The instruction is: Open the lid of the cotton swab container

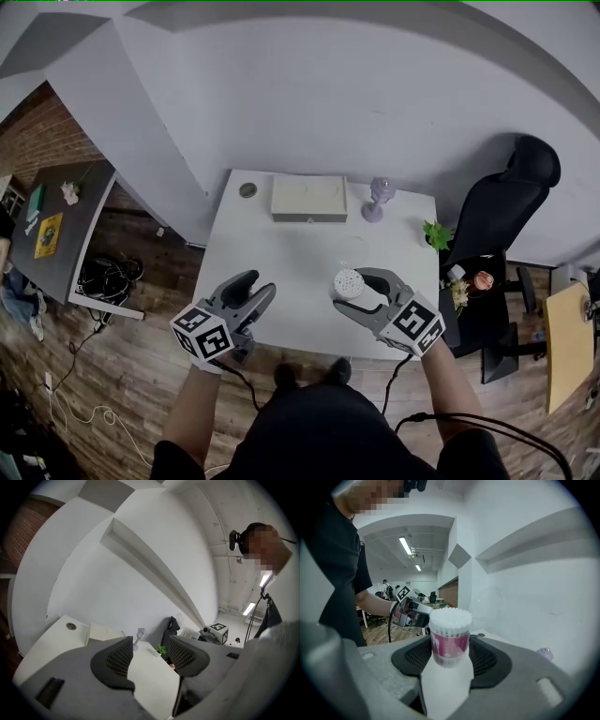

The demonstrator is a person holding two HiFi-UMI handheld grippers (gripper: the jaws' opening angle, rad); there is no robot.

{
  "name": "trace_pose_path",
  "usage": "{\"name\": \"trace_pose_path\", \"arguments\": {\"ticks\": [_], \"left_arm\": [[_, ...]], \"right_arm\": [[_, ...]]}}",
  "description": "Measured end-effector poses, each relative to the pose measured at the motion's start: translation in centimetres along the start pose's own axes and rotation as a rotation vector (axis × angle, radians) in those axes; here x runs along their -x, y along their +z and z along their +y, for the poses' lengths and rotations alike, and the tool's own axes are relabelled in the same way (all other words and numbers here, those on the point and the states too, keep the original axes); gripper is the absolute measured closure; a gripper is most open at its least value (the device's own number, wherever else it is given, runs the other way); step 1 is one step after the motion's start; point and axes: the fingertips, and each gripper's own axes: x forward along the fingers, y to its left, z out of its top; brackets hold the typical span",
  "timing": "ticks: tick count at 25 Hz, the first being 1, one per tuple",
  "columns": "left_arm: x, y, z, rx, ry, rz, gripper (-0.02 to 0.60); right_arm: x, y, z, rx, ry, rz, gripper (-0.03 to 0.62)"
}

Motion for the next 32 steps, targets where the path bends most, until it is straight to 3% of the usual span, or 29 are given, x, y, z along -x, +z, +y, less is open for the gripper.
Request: {"name": "trace_pose_path", "arguments": {"ticks": [8,13,21,32], "left_arm": [[2.0,-0.4,0.4,-0.051,0.092,-0.013,0.347],[2.5,-0.6,0.9,-0.043,0.113,-0.019,0.347],[2.2,-1.2,-0.2,-0.088,0.08,0.01,0.347],[1.5,-1.4,-0.5,-0.087,0.065,0.023,0.347]], "right_arm": [[0.4,0.2,-0.4,-0.016,-0.052,-0.012,0.349],[0.3,0.0,-0.6,-0.018,-0.056,-0.009,0.349],[0.4,0.0,-0.8,-0.003,-0.054,-0.005,0.349],[0.6,0.3,-1.2,0.007,-0.048,-0.011,0.349]]}}
